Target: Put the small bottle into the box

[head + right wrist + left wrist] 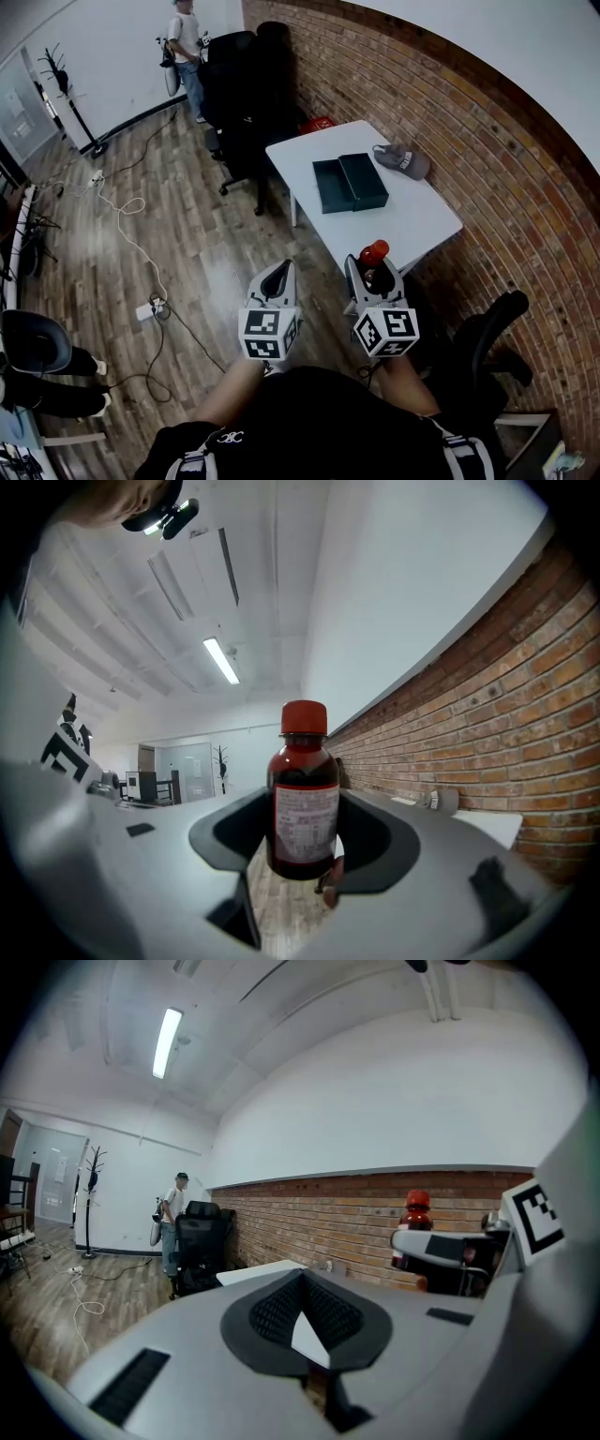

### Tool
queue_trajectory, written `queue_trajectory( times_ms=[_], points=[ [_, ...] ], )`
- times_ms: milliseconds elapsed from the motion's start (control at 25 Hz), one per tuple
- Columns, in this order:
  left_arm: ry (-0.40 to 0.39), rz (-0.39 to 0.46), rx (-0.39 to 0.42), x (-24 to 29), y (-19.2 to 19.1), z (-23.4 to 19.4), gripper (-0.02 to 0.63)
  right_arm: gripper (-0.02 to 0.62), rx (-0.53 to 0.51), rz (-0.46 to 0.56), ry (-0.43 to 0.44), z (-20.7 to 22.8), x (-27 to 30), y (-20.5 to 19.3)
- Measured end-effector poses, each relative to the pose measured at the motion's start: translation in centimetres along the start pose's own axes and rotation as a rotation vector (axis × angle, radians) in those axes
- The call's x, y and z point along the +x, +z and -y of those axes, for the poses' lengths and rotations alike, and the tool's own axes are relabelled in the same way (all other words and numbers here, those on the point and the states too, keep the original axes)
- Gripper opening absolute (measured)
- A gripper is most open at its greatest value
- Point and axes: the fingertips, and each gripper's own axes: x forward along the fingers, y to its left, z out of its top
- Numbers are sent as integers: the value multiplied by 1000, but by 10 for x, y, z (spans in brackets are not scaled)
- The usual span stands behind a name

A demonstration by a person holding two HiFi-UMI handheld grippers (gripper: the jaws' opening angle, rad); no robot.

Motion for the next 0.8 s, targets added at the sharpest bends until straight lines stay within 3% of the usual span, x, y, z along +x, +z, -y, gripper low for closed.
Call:
queue_trajectory(
  times_ms=[480,800],
  points=[
    [-71,-11,-43,-4,-11,-89,6,216,-28,-25,-52,-70,60,-22],
    [-71,-25,-59,8,-15,-127,6,216,-26,-36,-90,-76,90,-27]
  ],
)
